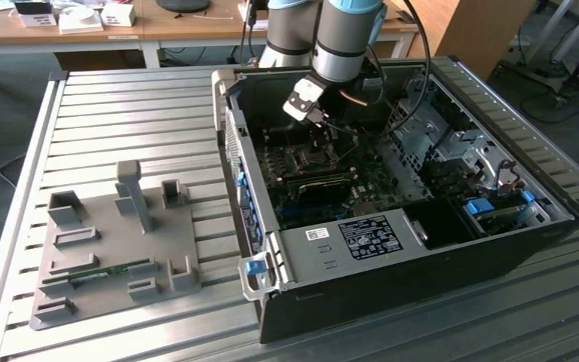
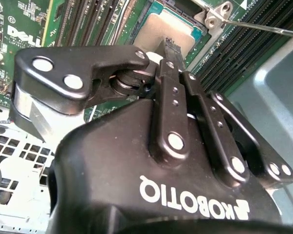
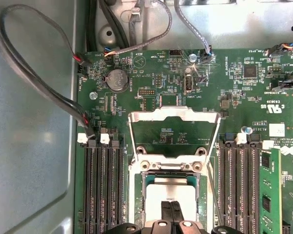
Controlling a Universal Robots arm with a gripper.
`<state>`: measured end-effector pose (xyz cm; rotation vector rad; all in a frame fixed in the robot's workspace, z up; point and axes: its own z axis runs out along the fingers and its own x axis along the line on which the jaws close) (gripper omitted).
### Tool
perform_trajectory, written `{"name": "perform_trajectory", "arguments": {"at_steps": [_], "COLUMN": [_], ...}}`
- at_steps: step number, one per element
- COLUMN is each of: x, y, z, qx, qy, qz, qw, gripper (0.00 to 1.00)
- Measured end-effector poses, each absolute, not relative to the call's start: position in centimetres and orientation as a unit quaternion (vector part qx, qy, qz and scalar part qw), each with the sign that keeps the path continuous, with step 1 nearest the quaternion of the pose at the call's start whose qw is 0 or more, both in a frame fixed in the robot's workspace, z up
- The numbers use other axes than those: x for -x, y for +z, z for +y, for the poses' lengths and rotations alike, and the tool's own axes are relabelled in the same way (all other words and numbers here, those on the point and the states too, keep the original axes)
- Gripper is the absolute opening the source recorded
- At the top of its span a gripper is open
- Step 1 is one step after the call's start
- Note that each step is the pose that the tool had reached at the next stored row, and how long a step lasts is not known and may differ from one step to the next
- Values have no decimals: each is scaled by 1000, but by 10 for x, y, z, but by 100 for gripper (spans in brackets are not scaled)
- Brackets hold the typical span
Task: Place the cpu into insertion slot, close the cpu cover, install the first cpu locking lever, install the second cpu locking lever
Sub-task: 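Place the cpu into insertion slot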
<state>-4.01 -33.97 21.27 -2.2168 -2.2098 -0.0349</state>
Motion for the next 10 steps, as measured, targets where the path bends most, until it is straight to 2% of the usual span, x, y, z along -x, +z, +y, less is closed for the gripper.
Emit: {"name": "perform_trajectory", "arguments": {"at_steps": [3,10], "x": [40,40], "y": [223,224], "z": [-340,-340], "qx": [708,708], "qy": [-11,-11], "qz": [-706,-706], "qw": [6,6], "gripper": [11,11]}}
